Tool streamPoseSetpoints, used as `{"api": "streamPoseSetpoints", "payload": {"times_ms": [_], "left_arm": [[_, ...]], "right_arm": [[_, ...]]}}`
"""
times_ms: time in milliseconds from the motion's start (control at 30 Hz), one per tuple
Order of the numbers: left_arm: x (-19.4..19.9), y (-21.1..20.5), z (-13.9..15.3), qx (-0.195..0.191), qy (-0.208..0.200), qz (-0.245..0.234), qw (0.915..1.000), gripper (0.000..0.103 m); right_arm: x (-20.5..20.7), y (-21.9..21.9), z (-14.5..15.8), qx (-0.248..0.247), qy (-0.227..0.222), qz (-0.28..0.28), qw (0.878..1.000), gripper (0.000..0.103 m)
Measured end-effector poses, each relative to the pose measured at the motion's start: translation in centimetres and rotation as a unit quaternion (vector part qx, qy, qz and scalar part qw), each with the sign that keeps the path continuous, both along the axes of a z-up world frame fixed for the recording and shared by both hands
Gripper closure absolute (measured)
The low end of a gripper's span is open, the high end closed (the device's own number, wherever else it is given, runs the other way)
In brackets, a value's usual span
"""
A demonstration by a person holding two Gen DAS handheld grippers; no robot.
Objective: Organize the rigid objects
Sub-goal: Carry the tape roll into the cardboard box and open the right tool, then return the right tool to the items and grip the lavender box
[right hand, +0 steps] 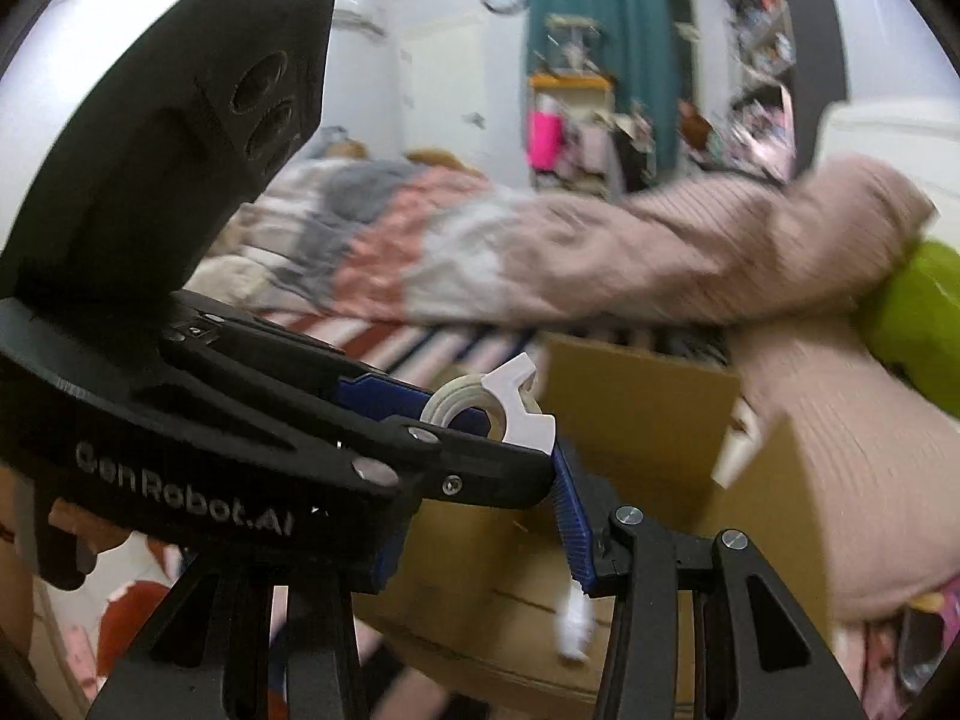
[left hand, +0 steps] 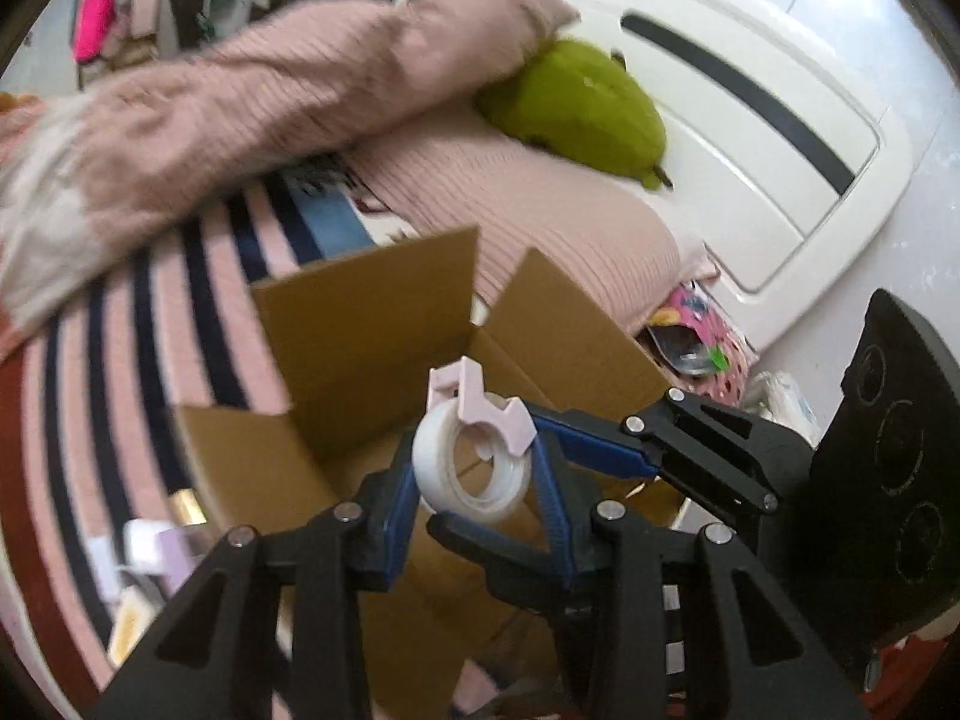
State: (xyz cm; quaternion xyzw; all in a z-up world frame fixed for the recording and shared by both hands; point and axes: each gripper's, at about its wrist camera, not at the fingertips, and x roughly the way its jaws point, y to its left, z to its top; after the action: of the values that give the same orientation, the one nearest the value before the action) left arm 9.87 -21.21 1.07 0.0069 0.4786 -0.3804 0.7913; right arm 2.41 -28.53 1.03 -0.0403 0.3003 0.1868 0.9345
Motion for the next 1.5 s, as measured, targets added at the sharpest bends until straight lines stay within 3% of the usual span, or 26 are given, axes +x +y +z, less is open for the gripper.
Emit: {"api": "streamPoseSetpoints", "payload": {"times_ms": [133,167,200,267,433,567,700,800,933,1033,1167,1333,1433,1500], "left_arm": [[1.2,-2.2,-1.3,0.010,0.030,-0.010,0.9995,0.069],[1.2,-2.2,-1.2,0.013,0.028,-0.006,0.9995,0.063],[1.0,-2.1,-1.1,0.017,0.024,-0.003,0.9996,0.058],[0.6,-1.2,-0.4,0.022,0.006,0.011,0.9997,0.036],[-1.0,3.6,2.7,0.032,-0.048,0.055,0.9968,0.032],[-2.6,10.1,4.5,0.039,-0.083,0.128,0.9874,0.030],[-5.0,16.9,4.3,0.057,-0.113,0.205,0.9705,0.029],[-6.7,21.6,2.6,0.058,-0.115,0.246,0.9607,0.027],[-8.4,25.9,-1.0,0.063,-0.102,0.289,0.9496,0.027],[-9.2,28.2,-4.2,0.056,-0.091,0.305,0.9462,0.027],[-9.4,29.7,-7.1,0.031,-0.075,0.319,0.9443,0.027],[-9.8,30.6,-8.9,0.036,-0.069,0.328,0.9416,0.027],[-9.8,31.1,-9.4,0.035,-0.069,0.332,0.9400,0.027],[-9.8,31.3,-9.5,0.031,-0.066,0.336,0.9391,0.027]], "right_arm": [[1.5,-1.9,-0.9,-0.024,0.050,-0.029,0.998,0.064],[1.5,-2.5,-1.0,-0.028,0.056,-0.034,0.997,0.064],[1.8,-2.7,-1.1,-0.031,0.064,-0.041,0.997,0.063],[1.8,-3.1,-1.3,-0.028,0.069,-0.048,0.996,0.054],[0.8,-2.0,-0.6,-0.022,0.055,-0.038,0.998,0.040],[-0.9,1.0,1.3,0.002,0.005,0.013,1.000,0.039],[-2.8,5.6,2.6,0.016,-0.023,0.081,0.996,0.039],[-3.5,10.1,2.2,0.014,-0.019,0.133,0.991,0.039],[-3.4,15.6,-0.9,-0.013,0.022,0.165,0.986,0.039],[-2.6,18.1,-4.4,-0.036,0.056,0.140,0.988,0.038],[-0.8,18.7,-9.3,-0.072,0.070,0.032,0.994,0.027],[2.2,18.6,-13.6,-0.128,0.065,-0.047,0.989,0.027],[3.8,18.1,-14.9,-0.123,0.083,-0.059,0.987,0.028],[3.9,17.9,-15.0,-0.116,0.079,-0.056,0.988,0.053]]}}
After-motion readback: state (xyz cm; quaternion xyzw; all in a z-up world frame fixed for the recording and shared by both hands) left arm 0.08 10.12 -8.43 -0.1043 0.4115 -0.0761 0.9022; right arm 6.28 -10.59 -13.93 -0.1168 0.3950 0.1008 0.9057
